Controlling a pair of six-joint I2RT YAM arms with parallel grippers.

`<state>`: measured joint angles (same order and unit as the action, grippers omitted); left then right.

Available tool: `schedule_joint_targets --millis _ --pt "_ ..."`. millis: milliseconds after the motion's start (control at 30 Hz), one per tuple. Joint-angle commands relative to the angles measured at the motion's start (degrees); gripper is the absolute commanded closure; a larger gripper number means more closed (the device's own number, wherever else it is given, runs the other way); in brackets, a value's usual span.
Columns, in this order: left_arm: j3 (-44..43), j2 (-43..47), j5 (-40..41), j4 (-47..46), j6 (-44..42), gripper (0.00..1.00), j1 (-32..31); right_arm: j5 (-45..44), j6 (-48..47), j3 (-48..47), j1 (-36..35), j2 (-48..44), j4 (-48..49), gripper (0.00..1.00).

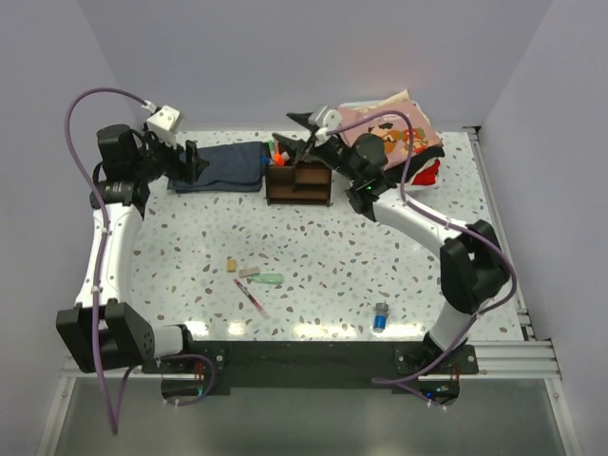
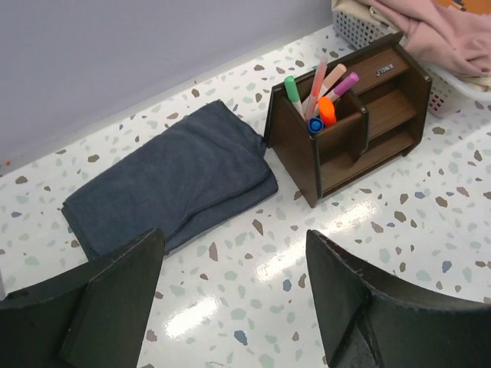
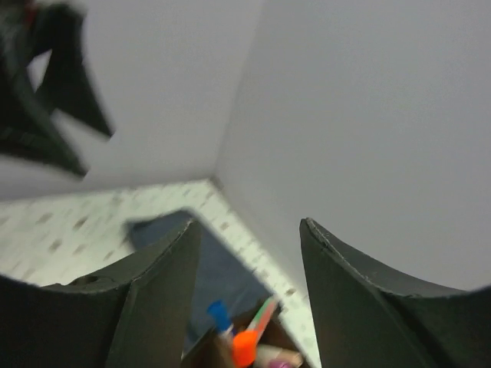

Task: Sort the stationery into containers
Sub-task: Pick up the pen from the center of the board.

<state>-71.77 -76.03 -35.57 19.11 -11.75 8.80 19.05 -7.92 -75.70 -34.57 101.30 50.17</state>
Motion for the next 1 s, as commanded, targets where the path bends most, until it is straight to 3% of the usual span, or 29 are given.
schedule_joint_targets --millis 0,67,233,467,567,700,767,833,900,967 --pt "2.85 6.85 0.85 1.19 -1.17 0.2 -0.19 25.67 -12.62 -3.56 -2.16 -2.33 -42.55 0.43" --pt "3.56 9.04 1.55 2.41 -1.0 0.2 -0.18 28.23 -17.8 -5.33 -5.05 -1.63 -59.46 0.48" --pt "6.55 13.44 3.57 6.99 -3.55 0.2 -0.27 21.68 -23.63 3.97 -13.58 -4.27 -63.44 0.47" --pt "9.28 20.13 10.69 8.75 -2.58 0.2 -0.1 4.45 -1.94 -4.44 -25.54 6.09 -65.28 0.48" --pt "8.49 20.83 7.65 11.37 -4.85 0.21 -0.18 2.41 3.51 -6.31 -27.13 8.57 -67.49 0.49" --pt "7.26 20.92 -4.23 27.76 -21.44 0.24 -0.27 1.25 16.31 6.15 -21.7 0.33 -55.74 0.5" --pt "5.77 19.18 -8.26 36.12 -35.92 0.24 -0.27 2.13 19.69 12.93 -15.11 -5.65 -48.96 0.5" --pt "4.71 16.37 -10.12 47.56 -48.73 0.26 -0.8 2.4 20.32 13.74 -8.46 -7.86 -49.99 0.49" --pt "4.18 14.17 -9.7 53.63 -53.8 0.3 -3.6 3.62 20.14 12.95 -3.43 -9.36 -52.62 0.48" --pt "5.92 11.7 -5.42 54.1 -55.31 0.37 -10.35 3.89 18.83 10.67 2.64 -9.63 -55.87 0.48"
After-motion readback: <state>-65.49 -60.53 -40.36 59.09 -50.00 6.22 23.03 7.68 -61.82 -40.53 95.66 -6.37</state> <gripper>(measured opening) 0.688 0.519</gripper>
